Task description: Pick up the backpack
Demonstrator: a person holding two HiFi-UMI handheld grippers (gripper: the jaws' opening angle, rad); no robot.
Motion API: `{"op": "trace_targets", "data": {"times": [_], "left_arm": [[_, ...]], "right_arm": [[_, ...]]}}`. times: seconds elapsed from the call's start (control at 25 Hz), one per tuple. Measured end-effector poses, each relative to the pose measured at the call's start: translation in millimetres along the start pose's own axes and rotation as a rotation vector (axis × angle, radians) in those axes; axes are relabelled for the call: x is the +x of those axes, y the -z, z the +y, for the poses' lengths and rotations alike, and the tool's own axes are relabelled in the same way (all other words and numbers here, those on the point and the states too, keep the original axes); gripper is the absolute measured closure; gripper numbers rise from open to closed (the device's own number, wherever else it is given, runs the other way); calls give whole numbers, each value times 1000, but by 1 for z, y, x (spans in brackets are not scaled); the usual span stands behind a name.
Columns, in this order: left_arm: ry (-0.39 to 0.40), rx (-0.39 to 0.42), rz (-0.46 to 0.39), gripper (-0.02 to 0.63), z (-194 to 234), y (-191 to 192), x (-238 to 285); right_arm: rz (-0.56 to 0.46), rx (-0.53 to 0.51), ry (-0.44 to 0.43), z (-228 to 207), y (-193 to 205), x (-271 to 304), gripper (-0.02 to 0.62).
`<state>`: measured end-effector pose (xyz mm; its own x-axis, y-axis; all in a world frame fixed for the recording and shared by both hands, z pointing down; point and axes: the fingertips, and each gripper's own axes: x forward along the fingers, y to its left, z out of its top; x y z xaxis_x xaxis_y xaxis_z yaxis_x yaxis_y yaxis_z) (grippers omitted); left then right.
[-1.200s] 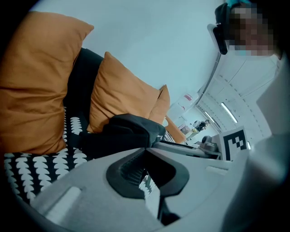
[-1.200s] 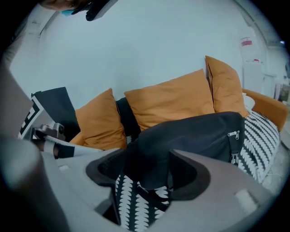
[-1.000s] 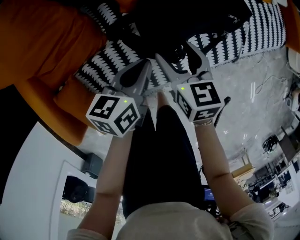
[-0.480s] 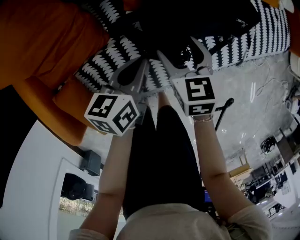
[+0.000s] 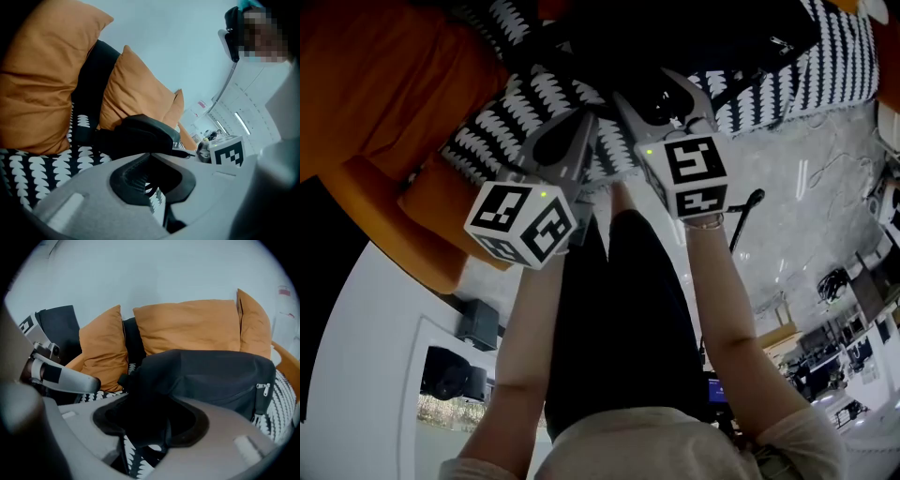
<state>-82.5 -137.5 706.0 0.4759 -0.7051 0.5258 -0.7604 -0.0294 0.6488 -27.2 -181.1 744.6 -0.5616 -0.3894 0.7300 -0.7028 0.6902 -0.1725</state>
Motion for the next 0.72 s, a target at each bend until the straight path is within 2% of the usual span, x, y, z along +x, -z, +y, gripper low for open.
{"op": "trace_targets", "data": {"times": [0.08, 0.2, 0.48, 0.72], "left_arm": [[-2, 2, 9, 598, -1, 6, 5], [0, 4, 14, 598, -4, 10, 5], [34, 22, 15, 598, -17, 11, 0], [55, 36, 3, 598, -32, 6, -15]], "right_arm": [[1, 24, 4, -4, 7, 1, 438], [-5, 46, 13, -3, 14, -3, 493], [-29, 134, -39, -4, 12, -17, 534], [-97, 276, -81, -2, -5, -43, 538]]}}
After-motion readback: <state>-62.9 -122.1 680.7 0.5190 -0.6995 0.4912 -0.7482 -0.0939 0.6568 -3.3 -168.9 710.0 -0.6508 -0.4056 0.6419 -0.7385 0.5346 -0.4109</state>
